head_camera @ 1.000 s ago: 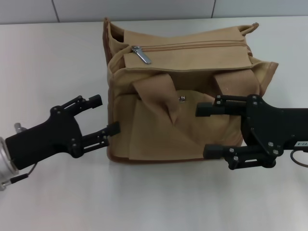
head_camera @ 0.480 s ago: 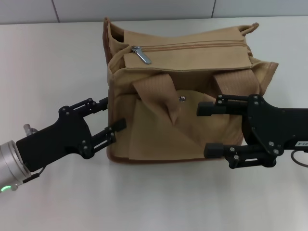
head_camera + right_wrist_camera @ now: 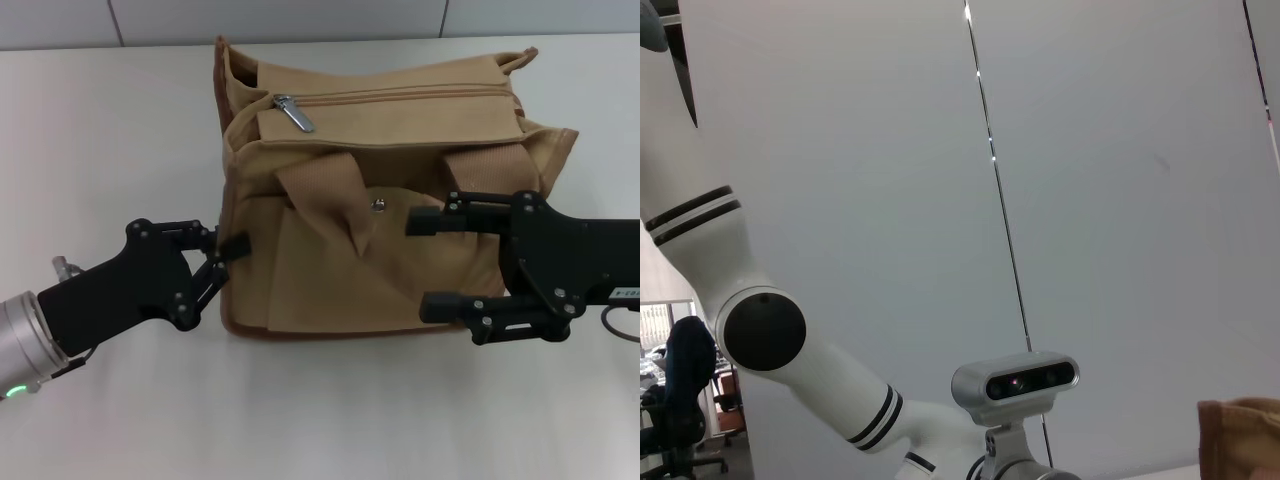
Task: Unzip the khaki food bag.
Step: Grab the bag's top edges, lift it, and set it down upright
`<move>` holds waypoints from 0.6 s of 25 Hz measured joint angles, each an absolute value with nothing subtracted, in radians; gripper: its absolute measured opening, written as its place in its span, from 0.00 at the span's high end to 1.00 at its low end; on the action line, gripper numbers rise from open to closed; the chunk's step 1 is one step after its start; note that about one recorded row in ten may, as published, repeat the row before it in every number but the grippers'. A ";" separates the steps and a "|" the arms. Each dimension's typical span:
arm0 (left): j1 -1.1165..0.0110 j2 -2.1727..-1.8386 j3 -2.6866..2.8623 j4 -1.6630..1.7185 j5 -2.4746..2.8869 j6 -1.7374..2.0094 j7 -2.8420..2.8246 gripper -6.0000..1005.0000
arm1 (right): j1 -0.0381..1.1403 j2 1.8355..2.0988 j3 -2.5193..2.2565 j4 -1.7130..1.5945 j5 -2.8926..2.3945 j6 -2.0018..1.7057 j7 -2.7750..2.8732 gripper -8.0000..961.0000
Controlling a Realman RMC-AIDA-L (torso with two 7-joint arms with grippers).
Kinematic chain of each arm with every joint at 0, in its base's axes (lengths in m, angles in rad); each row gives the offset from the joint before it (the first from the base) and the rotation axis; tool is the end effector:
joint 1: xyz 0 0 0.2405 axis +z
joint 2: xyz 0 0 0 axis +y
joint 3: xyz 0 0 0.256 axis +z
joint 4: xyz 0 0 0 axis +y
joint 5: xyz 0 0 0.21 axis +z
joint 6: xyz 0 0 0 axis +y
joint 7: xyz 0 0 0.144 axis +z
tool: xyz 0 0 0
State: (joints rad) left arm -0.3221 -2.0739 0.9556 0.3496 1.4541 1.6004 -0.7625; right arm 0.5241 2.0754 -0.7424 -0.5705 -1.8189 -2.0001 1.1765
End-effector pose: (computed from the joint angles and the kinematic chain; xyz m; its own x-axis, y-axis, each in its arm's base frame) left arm -0.2896 0.2578 -0.0320 0.7002 0.0442 0.7126 0.3744 -0.8725 -0.3138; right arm 0.2186 0.2765 0.0070 0.6698 -0.1406 -0.7291 -0.0969 -0.9901 0.1019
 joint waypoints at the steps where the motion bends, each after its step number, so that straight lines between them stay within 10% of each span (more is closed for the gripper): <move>1: -0.324 -2.074 0.955 0.348 1.454 1.600 -0.762 0.70 | 0.525 2.075 -0.742 -0.571 -1.819 -2.000 1.177 0.21; 8: -0.330 -2.074 0.951 0.339 1.451 1.600 -0.762 0.94 | 0.526 2.075 -0.739 -0.571 -1.818 -1.997 1.177 0.21; 15: -0.331 -2.073 0.951 0.339 1.436 1.601 -0.761 0.94 | 0.527 2.075 -0.728 -0.571 -1.818 -1.988 1.176 0.21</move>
